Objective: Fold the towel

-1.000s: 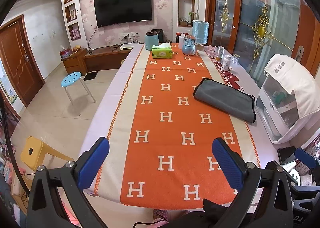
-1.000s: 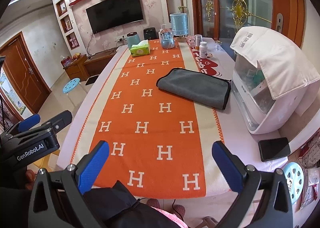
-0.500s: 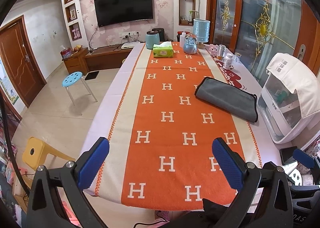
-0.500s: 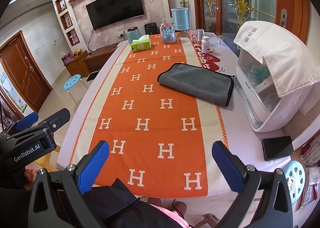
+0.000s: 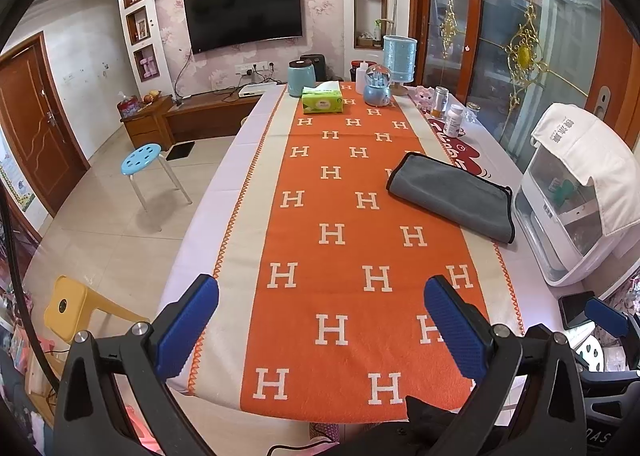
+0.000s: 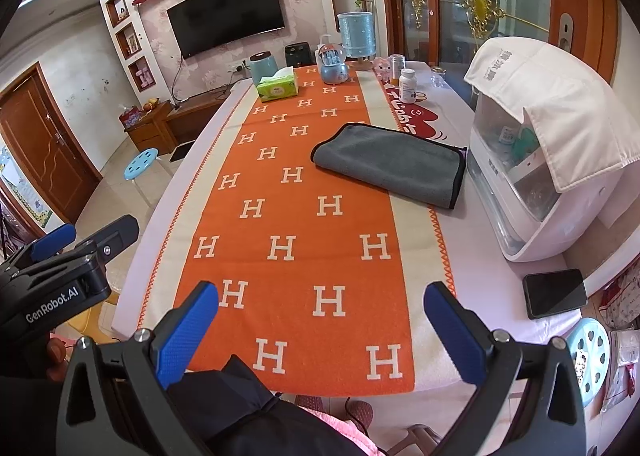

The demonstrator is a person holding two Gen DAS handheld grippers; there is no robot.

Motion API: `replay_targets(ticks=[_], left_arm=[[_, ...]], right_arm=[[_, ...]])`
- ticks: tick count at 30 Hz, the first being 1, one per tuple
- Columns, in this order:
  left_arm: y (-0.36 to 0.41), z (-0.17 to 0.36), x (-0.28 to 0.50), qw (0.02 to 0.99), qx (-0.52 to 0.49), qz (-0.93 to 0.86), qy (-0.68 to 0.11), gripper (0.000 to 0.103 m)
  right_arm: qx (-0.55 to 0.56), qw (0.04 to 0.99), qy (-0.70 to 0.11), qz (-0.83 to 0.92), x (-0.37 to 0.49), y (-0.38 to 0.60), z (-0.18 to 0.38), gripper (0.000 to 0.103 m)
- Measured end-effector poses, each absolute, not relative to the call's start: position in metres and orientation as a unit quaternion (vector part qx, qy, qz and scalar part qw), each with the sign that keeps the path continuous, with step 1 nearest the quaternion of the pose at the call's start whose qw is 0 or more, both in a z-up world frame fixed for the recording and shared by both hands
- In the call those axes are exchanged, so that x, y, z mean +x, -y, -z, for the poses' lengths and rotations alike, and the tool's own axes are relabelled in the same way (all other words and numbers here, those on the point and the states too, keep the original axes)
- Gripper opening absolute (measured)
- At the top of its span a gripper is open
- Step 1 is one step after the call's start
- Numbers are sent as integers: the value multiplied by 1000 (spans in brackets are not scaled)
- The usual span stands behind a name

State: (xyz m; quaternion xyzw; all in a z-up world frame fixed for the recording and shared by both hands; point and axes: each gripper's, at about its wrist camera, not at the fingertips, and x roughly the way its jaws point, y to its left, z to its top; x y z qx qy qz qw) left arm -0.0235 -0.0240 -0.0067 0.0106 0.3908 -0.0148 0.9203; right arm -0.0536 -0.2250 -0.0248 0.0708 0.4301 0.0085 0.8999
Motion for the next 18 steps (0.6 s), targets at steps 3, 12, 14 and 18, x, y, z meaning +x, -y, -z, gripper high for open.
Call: replay_targets(ticks=[3,12,14,18], left_arm=[[25,6,-23,920,11,14,-391,102],[26,6,-23,920,11,14,-391,102],[26,6,-23,920,11,14,-392,102],[24,9,-21,919,10,13,-393,102]], right_arm=[[71,898,-434,-8,-53,225,26,103],[72,896,-438,-7,-51,225,28,103],[72,896,-438,-7,-50,225,28,103],[72,895,-441,-7,-50,223,30,103]])
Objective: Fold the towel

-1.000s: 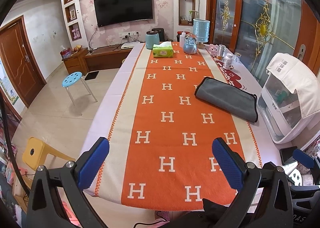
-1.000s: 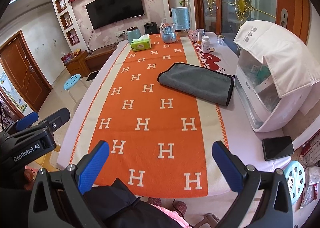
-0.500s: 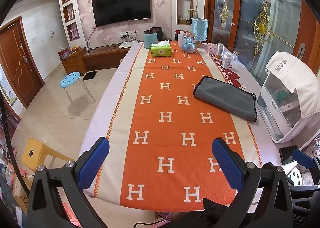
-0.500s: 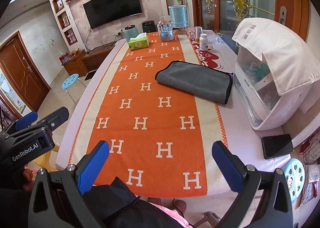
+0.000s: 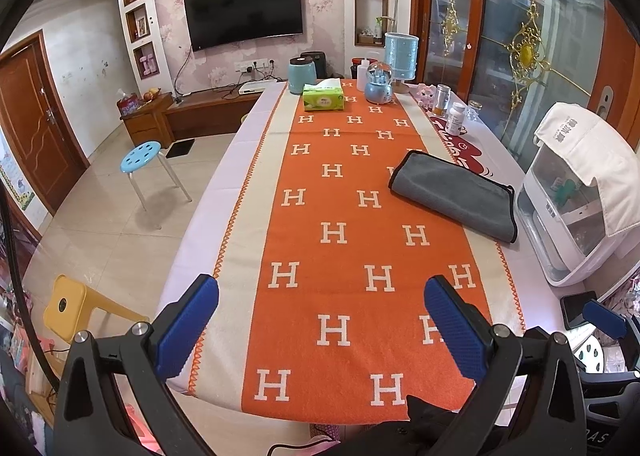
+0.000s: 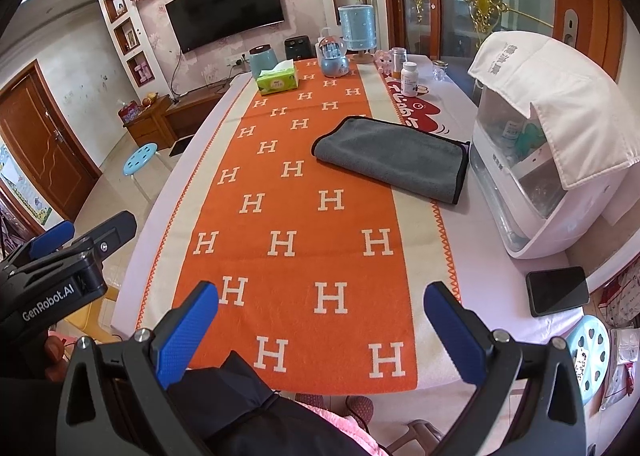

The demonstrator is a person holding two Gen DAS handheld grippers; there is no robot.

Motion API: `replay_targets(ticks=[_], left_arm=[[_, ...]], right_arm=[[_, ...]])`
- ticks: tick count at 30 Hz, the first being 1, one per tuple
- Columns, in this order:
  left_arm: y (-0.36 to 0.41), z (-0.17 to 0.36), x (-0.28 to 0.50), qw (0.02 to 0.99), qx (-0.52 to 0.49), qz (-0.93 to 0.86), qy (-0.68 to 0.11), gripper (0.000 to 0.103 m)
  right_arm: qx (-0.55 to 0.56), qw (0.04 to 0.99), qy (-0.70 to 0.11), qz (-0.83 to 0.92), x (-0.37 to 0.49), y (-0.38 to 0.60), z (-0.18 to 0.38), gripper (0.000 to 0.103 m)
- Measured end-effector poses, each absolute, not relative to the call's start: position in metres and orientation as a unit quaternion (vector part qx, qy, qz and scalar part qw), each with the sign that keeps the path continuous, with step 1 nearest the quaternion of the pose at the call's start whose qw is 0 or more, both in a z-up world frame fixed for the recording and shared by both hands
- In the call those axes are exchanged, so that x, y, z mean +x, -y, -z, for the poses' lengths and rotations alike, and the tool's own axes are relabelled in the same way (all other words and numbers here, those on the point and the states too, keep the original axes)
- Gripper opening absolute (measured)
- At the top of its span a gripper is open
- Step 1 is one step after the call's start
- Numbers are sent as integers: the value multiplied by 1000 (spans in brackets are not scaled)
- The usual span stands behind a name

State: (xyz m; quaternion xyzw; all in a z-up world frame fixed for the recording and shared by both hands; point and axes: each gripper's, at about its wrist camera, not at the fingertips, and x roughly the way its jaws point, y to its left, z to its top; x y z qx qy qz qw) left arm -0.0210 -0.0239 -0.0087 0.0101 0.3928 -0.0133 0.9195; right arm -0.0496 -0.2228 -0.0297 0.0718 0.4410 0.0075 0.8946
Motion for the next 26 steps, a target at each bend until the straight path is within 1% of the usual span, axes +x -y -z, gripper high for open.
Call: replay_targets(ticks=[26], left_arm=[[24,12,-22,918,12,17,-396,102]], right_arm=[[76,889,-452,-3,-41,218,34,103]])
